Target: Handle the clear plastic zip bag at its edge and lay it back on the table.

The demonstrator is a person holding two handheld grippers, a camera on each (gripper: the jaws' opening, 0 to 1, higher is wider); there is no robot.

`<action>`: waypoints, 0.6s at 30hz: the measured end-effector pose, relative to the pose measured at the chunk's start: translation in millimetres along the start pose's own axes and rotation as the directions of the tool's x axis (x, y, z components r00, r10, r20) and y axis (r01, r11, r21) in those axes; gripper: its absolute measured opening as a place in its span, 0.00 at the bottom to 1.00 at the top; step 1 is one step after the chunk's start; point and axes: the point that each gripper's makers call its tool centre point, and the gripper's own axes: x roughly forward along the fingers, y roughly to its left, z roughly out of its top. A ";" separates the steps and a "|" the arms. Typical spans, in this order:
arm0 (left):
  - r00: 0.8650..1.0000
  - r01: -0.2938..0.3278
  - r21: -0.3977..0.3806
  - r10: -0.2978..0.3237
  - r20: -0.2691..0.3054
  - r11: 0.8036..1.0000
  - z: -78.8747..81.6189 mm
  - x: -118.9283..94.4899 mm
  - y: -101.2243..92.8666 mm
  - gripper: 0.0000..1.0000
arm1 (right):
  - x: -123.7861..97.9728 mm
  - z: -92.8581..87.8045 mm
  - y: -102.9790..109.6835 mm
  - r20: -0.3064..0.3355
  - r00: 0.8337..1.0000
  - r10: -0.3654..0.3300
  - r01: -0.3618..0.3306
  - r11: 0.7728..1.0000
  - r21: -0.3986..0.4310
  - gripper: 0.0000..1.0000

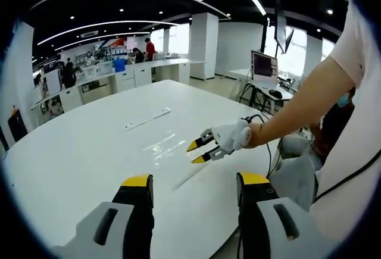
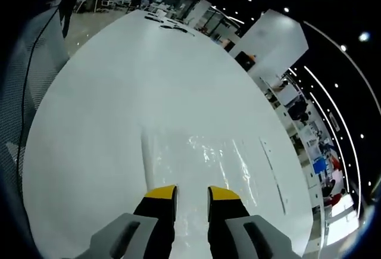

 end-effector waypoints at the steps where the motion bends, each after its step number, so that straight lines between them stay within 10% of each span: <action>1: 1.000 0.000 0.001 0.000 0.001 1.000 0.5 -0.1 -0.2 0.55 | -0.2 -0.3 0.7 0.000 1.000 0.003 -0.003 1.000 0.004 0.18; 18: 1.000 0.004 0.006 -0.005 0.014 1.000 3.7 -2.4 -4.3 0.55 | -15.9 -7.7 9.7 -0.010 1.000 -0.002 0.003 0.998 0.065 0.20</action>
